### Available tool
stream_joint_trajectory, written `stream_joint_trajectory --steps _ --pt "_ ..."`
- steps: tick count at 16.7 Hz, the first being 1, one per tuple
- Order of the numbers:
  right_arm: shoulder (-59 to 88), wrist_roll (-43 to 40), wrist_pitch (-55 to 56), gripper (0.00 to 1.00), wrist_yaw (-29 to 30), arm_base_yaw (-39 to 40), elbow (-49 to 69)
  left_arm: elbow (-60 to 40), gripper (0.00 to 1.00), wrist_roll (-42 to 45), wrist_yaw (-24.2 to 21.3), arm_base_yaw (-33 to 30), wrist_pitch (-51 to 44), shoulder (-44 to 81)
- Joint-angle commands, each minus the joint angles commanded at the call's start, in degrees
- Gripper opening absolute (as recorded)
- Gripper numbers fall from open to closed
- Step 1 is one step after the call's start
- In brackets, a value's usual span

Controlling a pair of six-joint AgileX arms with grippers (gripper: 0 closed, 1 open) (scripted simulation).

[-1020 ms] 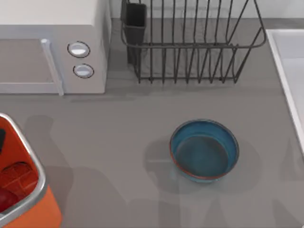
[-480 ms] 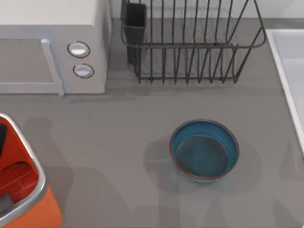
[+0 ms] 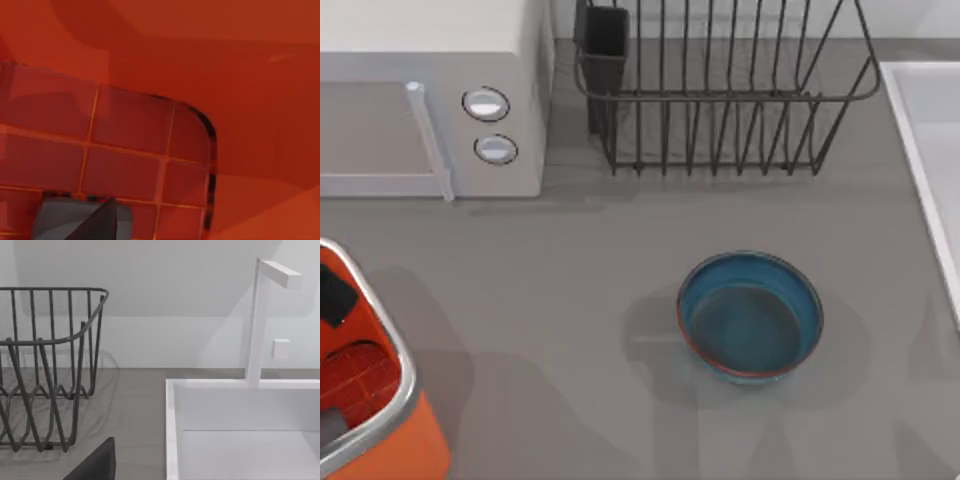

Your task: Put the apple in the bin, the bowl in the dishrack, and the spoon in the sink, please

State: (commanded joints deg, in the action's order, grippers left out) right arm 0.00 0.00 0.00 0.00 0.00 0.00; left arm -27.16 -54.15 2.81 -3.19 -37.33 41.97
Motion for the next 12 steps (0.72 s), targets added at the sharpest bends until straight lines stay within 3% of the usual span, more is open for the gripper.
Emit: stream_joint_trajectory --steps 7,12 --pt "0.0 0.0 0.0 1.00 0.0 0.0 0.0 18.8 1.00 40.2 -1.7 2.1 24.4 -28.2" --pt "0.0 0.0 0.0 1.00 0.0 0.0 0.0 26.5 1.00 53.2 -2.7 3.1 36.4 -41.0"
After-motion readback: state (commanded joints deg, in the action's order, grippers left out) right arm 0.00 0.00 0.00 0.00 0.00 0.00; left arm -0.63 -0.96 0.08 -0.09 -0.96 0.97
